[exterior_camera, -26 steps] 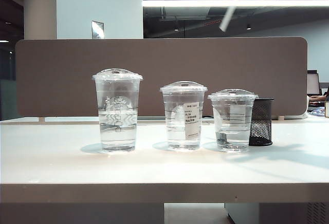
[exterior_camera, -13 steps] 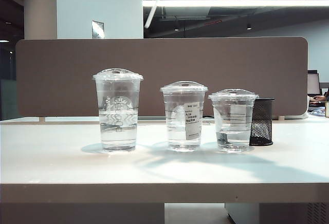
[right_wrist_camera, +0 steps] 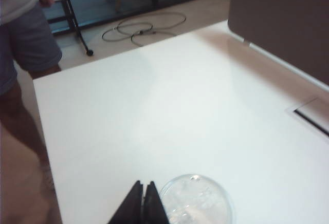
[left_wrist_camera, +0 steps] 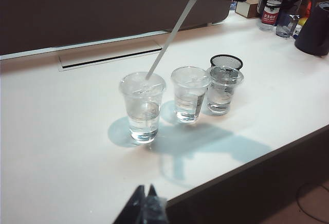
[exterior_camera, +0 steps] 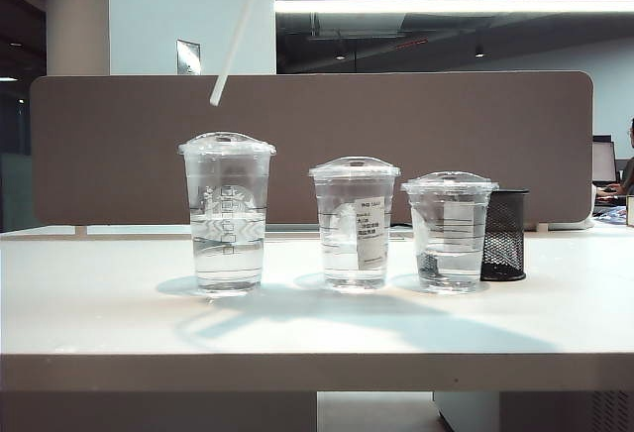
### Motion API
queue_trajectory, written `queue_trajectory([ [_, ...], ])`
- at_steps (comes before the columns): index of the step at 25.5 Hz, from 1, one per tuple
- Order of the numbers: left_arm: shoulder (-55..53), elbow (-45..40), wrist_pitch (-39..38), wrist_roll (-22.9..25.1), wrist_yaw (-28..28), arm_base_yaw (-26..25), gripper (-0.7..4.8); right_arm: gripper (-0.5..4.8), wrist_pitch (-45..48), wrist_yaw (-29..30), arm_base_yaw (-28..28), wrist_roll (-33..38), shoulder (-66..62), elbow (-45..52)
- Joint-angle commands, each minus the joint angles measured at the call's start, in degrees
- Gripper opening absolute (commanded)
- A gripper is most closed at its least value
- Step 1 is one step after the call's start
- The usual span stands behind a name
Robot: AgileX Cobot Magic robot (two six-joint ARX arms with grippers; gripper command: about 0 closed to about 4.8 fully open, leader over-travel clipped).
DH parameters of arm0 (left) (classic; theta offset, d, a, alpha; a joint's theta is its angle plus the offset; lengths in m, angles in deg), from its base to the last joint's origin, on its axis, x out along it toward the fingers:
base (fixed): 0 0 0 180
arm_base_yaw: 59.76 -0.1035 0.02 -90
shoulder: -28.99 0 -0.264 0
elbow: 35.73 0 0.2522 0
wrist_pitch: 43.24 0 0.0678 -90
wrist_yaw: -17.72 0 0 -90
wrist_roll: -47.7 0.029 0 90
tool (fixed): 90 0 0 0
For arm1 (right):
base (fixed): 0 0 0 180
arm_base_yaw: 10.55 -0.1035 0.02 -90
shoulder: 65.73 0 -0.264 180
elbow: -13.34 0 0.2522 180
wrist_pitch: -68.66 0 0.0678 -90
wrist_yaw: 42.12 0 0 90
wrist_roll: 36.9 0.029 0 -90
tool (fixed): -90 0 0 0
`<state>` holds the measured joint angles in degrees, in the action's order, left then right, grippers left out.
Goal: Pick up the straw and insert it into the large coffee cup.
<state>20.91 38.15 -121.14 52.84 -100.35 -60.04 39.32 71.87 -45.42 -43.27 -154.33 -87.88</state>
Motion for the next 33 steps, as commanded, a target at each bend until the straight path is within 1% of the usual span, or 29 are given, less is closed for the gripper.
queue_trajectory([
  [1,0.0,0.1,0.3,0.0,-0.2,0.0,-0.04,0.12,0.1,-0.1,-0.2,-0.1,0.0,-0.3],
  [9,0.0,0.1,0.3,0.0,-0.2,0.0,-0.04,0.12,-0.4,-0.2,-0.1,-1.4,-2.1,-0.3],
  [14,0.0,0.1,0.4,0.0,-0.2,0.0,-0.04,0.12,-1.5,-2.3,-0.1,-1.6,-3.0,-0.3],
  [17,0.0,0.1,0.3,0.0,-0.2,0.0,-0.04,0.12,-2.6,-2.3,-0.1,-3.1,-3.1,-0.3],
  [21,0.0,0.1,0.4,0.0,-0.2,0.0,-0.04,0.17,-2.6,-1.9,-0.1,-3.2,-3.9,-0.3],
  [24,0.0,0.1,0.4,0.0,-0.2,0.0,-0.04,0.71,-2.2,-2.0,-0.1,-3.2,-5.0,-0.3],
  [25,0.0,0.1,0.3,0.0,-0.2,0.0,-0.04,0.99,-2.0,-1.9,-0.1,-3.2,-5.8,-0.3],
  [29,0.0,0.1,0.3,0.0,-0.2,0.0,-0.04,1.27,-1.5,-1.9,-0.1,-3.2,-7.4,-0.3],
  [30,0.0,0.1,0.3,0.0,-0.2,0.0,-0.04,1.42,-1.1,-1.9,-0.1,-3.2,-7.6,-0.3],
  [31,0.0,0.1,0.4,0.0,-0.2,0.0,-0.04,1.74,-0.4,-1.9,-0.1,-3.2,-7.8,-0.3],
  [32,0.0,0.1,0.3,0.0,-0.2,0.0,-0.04,2.25,1.0,-2.0,-0.1,-3.2,-8.0,-0.3],
  [33,0.0,0.1,0.3,0.0,-0.2,0.0,-0.04,2.5,1.8,-2.0,-0.1,-3.2,-8.0,-0.3],
])
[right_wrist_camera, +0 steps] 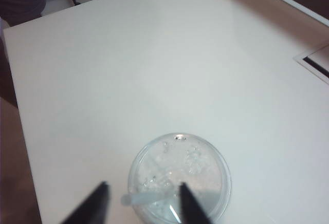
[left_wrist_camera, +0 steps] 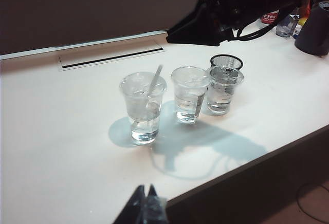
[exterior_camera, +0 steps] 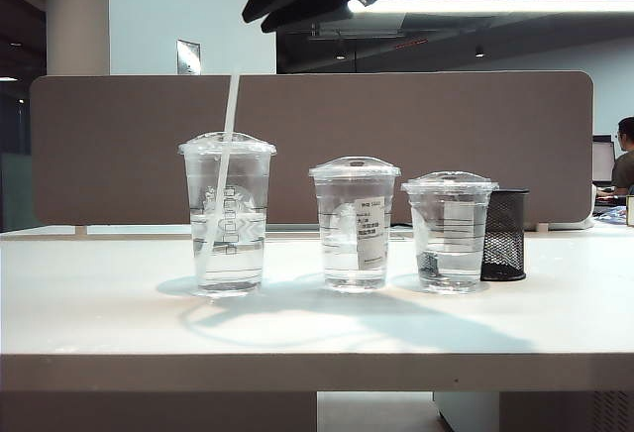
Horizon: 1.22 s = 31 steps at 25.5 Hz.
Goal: Pick up the straw and insert it into the large coffee cup.
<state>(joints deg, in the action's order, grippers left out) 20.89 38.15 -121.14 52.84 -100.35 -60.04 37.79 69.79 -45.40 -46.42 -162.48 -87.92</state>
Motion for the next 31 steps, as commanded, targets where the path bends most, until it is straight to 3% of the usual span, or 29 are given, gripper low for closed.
queue_trajectory([
  [1,0.0,0.1,0.4,0.0,-0.2,0.0,-0.04,2.77,4.2,0.3,-0.1,0.1,0.3,-0.3],
  [4,0.0,0.1,0.3,0.0,-0.2,0.0,-0.04,2.68,3.3,0.3,-0.1,0.1,2.4,-1.1],
  [5,0.0,0.1,0.3,0.0,-0.2,0.0,-0.04,2.26,2.8,0.3,-0.1,0.0,3.5,-1.2],
  [7,0.0,0.1,0.3,0.0,-0.2,0.0,-0.04,0.12,1.8,0.2,-0.1,0.0,6.2,-1.2],
  [8,0.0,0.1,0.3,0.0,-0.2,0.0,-0.04,-0.1,0.8,-0.7,-0.1,-1.2,9.4,-1.1],
  [22,0.0,0.1,0.3,0.0,-0.2,0.0,-0.04,-0.09,-2.3,-11.2,0.2,-4.5,31.6,-0.4],
  [31,0.0,0.1,0.4,0.0,-0.2,0.0,-0.04,-0.09,-2.1,-14.5,0.2,-7.9,45.3,10.1],
])
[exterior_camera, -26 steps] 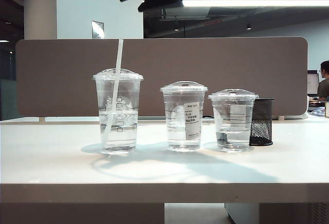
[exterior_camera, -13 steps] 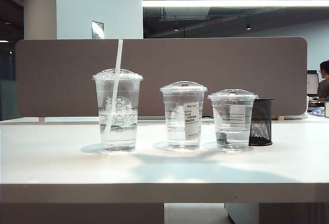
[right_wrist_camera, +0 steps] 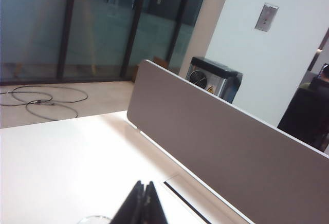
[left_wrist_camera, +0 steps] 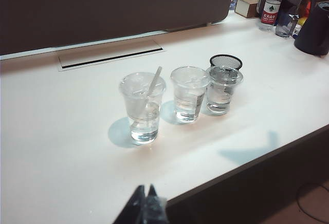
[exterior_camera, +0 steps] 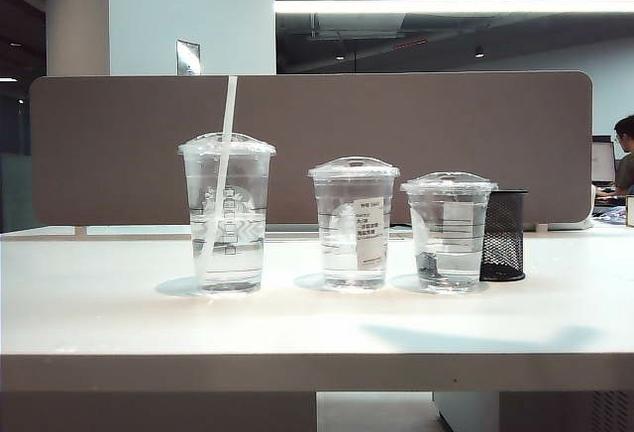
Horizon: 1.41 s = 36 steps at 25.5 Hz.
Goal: Pick up the straw and insert it into the large coffee cup.
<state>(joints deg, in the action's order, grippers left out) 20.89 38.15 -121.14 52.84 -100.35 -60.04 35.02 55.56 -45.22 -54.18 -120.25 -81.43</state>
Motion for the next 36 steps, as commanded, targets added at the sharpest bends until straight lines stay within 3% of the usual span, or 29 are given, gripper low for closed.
queue_trajectory([
  [1,0.0,0.1,0.3,0.0,-0.2,0.0,-0.04,-0.09,1.0,-0.3,0.0,-0.1,4.5,5.2],
  [9,0.0,-1.6,2.8,3.3,2.4,0.0,-0.04,-0.09,9.1,-3.7,0.1,2.7,25.2,31.4],
  [13,0.0,-8.5,12.7,-7.0,5.6,0.0,-0.04,-0.09,9.7,-4.3,0.1,6.7,33.9,40.7],
  [17,0.0,-19.8,26.2,-10.7,5.5,0.0,-0.04,-0.09,9.9,-5.2,0.0,10.3,42.5,49.8],
  [20,0.0,-29.8,39.1,-19.9,4.9,0.0,-0.04,-0.09,9.9,-5.1,0.0,10.5,48.8,57.1],
  [24,0.0,-38.7,49.3,-26.8,4.9,0.0,-0.04,-0.09,9.9,-4.2,-0.3,12.4,53.2,62.4],
  [26,0.0,-45.2,54.4,-27.3,4.9,0.0,-0.04,-0.09,10.4,-3.5,-0.3,14.5,54.5,66.0],
  [32,0.0,-54.2,62.8,-27.7,5.7,0.0,-0.04,-0.09,12.5,-2.7,-0.3,14.5,54.5,71.5],
  [36,0.0,-57.2,63.4,-27.7,7.9,0.0,-0.04,-0.09,12.5,-1.1,-0.3,15.1,54.5,75.3],
])
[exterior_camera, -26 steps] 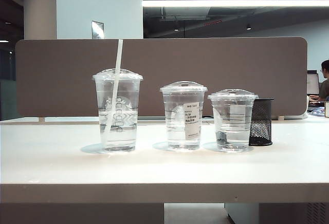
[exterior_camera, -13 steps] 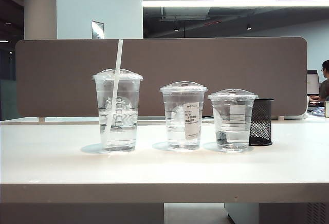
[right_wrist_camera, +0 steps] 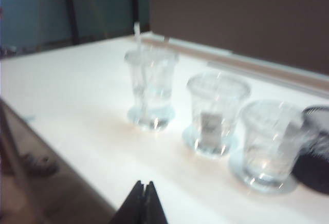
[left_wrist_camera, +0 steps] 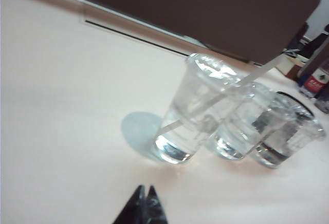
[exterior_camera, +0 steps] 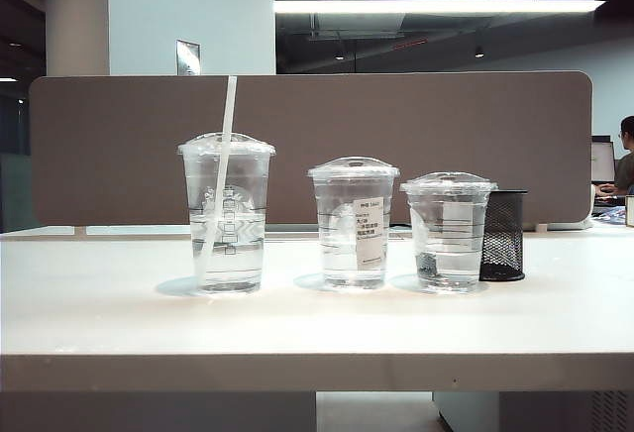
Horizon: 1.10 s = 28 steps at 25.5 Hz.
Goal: Pick up the straw and insert it into the large coffee cup.
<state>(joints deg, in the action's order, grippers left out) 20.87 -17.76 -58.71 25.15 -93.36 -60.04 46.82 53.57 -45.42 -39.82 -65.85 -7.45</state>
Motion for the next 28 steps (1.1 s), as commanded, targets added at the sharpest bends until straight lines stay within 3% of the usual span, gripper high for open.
queue_trajectory([
  [1,0.0,-2.6,1.0,0.0,0.9,0.0,-0.04,-0.09,0.7,0.9,-0.1,1.4,0.1,2.7],
  [6,0.0,-3.7,-2.5,4.8,3.4,0.0,-0.04,-0.09,0.1,1.8,-0.1,1.5,0.1,5.4],
  [10,0.0,-3.7,-2.6,5.0,3.9,0.0,-0.04,-0.09,-5.7,1.4,0.0,1.5,0.0,5.5],
  [23,0.0,-3.7,-2.5,5.0,4.4,0.0,-0.04,0.03,-5.3,0.5,-0.1,1.4,0.0,5.4],
  [26,0.0,-3.7,-2.5,5.0,4.4,0.0,-0.04,0.03,-4.9,-2.1,0.0,1.4,0.0,5.4],
  [28,0.0,-3.7,-2.5,5.0,4.4,0.0,-0.04,0.03,-4.9,-2.1,2.0,0.2,0.1,5.4],
])
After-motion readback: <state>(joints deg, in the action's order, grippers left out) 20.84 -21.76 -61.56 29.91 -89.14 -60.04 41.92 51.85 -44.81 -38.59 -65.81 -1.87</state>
